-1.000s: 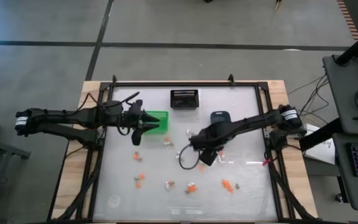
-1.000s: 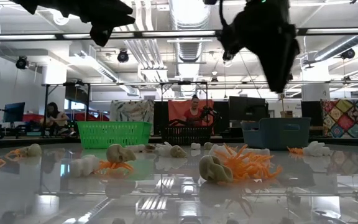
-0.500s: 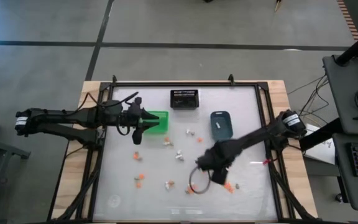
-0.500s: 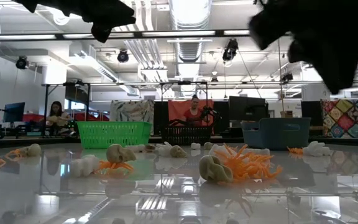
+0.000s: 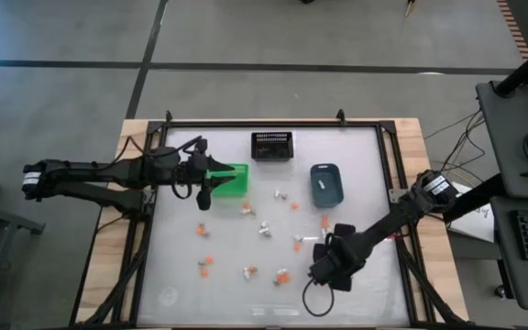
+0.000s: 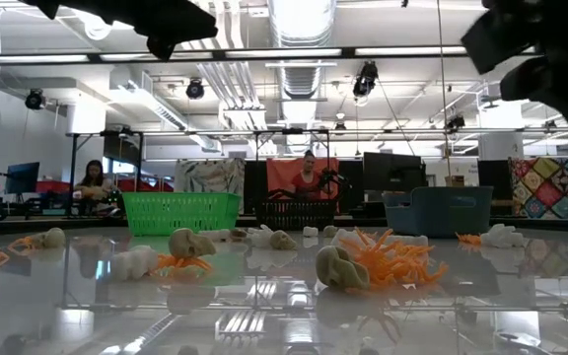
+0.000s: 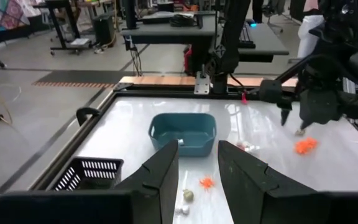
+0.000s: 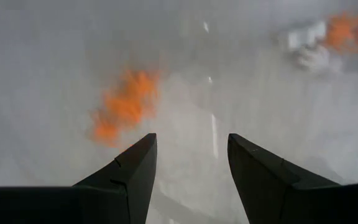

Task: Sort Halloween decoration
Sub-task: Put the orange spider toy into the black bin

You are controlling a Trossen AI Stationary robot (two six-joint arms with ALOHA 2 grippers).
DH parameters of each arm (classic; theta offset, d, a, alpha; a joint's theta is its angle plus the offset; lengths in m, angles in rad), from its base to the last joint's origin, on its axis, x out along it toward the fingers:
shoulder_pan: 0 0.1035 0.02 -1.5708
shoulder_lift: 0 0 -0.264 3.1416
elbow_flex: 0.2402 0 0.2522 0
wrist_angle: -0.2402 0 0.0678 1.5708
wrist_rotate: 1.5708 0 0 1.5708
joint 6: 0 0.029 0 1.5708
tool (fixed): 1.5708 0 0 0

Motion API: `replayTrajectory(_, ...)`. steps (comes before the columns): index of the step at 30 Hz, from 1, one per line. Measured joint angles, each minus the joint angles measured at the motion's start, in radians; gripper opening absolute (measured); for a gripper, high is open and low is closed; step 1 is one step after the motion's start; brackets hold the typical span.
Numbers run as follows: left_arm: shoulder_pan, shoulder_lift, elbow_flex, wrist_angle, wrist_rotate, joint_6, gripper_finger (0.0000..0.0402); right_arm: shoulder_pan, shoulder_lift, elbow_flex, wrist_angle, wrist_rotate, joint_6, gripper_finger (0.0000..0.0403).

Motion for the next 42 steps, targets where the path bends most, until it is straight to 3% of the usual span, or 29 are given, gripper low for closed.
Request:
replayTrajectory(7,0.0,0.0,0.0,0.023,0.0,0.015,0.0096,0.006,0.0,-0.024,0.161,0.003,0.069,0.0187)
replayTrajectory(23,0.0,0.0,0.0,0.029,-0.001,0.026,0.0096,0.035,0.0,-0.083,0.198,0.046,0.039,0.0187)
replayTrajectory(42,0.001,0.038,0.0,0.066,-0.001,0.034,0.0096,0.05,-0.002,-0.222,0.395,0.043,0.066,0.0187)
